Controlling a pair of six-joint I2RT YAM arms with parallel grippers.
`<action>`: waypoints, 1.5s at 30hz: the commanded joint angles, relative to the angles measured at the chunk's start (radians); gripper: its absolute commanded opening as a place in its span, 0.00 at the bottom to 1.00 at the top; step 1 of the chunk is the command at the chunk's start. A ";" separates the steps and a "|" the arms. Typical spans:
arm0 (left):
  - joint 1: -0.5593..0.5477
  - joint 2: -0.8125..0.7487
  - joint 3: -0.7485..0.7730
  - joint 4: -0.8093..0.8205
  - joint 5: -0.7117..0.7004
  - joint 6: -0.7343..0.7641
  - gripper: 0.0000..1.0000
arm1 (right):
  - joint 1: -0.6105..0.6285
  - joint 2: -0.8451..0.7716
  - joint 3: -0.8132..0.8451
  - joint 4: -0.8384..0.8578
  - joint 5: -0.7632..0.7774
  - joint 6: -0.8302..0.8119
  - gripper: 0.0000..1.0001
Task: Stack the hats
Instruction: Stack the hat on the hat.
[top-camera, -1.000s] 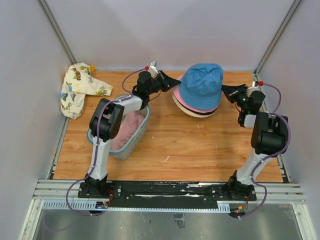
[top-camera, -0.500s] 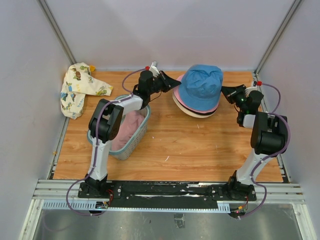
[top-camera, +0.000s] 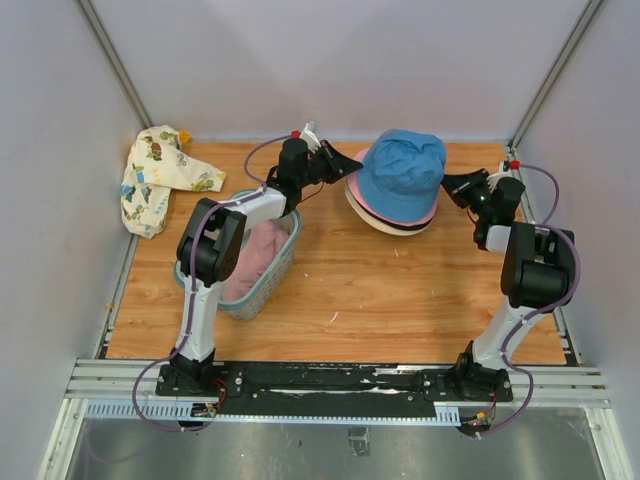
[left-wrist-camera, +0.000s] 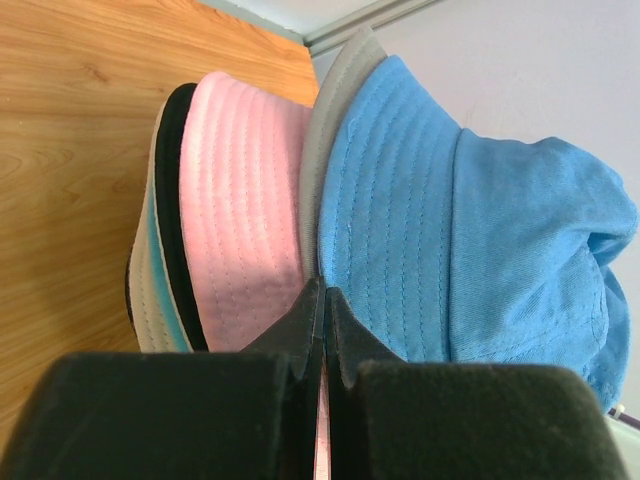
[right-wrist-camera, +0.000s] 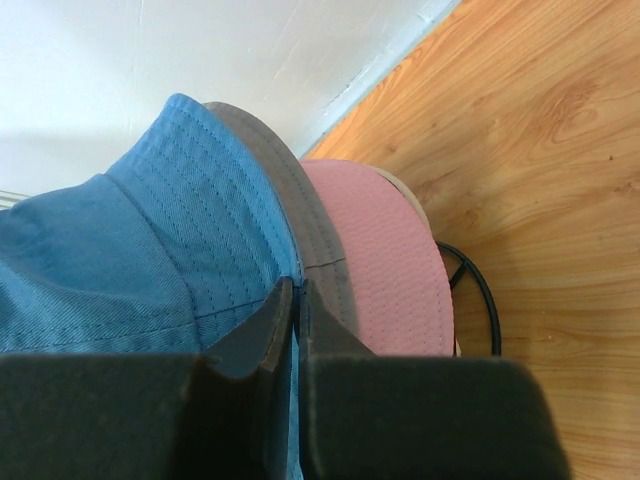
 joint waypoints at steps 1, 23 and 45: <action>0.004 0.016 -0.024 -0.177 -0.025 0.064 0.01 | 0.016 0.067 -0.019 -0.309 0.072 -0.114 0.01; -0.052 -0.077 -0.218 -0.100 -0.006 0.061 0.01 | 0.115 0.180 0.432 -0.710 0.178 -0.232 0.01; -0.059 -0.242 -0.308 -0.086 -0.060 0.077 0.24 | 0.062 -0.042 0.279 -0.624 0.221 -0.206 0.35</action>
